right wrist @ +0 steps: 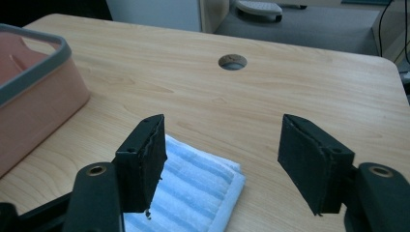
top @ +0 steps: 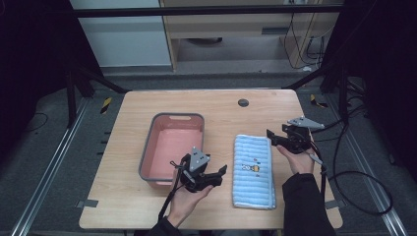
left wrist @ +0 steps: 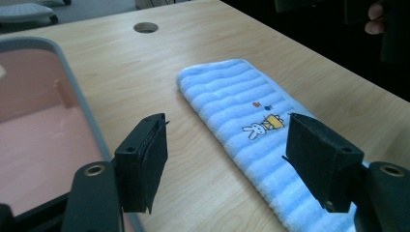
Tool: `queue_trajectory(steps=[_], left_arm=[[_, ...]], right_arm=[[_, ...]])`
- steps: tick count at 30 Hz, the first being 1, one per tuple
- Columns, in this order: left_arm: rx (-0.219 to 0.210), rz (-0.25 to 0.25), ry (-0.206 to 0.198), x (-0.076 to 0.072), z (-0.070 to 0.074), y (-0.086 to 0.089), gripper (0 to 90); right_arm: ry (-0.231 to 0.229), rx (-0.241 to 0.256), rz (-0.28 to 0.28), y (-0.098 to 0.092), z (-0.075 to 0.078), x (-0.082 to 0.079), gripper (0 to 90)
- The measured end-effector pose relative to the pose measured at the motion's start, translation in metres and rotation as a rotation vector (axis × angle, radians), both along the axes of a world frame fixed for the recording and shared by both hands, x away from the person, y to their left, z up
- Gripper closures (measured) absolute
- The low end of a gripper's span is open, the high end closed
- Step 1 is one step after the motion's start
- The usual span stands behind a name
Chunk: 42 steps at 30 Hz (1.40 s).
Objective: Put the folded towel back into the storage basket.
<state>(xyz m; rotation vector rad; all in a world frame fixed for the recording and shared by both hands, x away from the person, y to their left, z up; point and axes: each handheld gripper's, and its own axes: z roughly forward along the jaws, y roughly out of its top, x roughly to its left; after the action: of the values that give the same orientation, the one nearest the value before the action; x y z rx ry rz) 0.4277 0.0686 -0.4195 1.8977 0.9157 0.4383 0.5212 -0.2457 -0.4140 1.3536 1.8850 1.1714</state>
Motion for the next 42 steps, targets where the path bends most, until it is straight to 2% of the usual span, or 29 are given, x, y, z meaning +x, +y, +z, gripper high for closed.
queue_trajectory(steps=[8,16,23,30,37,42], left_arm=[[0.035,-0.039,0.034,-0.004,-0.016,-0.021,33.4],[0.047,-0.052,0.072,-0.003,-0.031,-0.031,35.0],[0.086,-0.058,0.096,-0.004,-0.048,-0.041,36.6],[0.102,-0.058,0.113,-0.006,-0.062,-0.049,38.5],[0.123,-0.063,0.129,-0.008,-0.07,-0.053,42.0],[0.134,-0.071,0.139,-0.009,-0.074,-0.056,44.7]], right_arm=[[0.045,0.009,-0.011,-0.005,-0.017,0.003,35.2],[0.078,0.005,-0.012,-0.007,-0.031,0.007,38.4],[0.104,0.016,0.002,-0.005,-0.044,0.01,40.5],[0.124,-0.003,0.018,-0.001,-0.055,0.014,42.6],[0.158,-0.032,0.037,0.006,-0.064,0.018,46.1],[0.171,-0.034,0.041,0.009,-0.068,0.019,47.9]])
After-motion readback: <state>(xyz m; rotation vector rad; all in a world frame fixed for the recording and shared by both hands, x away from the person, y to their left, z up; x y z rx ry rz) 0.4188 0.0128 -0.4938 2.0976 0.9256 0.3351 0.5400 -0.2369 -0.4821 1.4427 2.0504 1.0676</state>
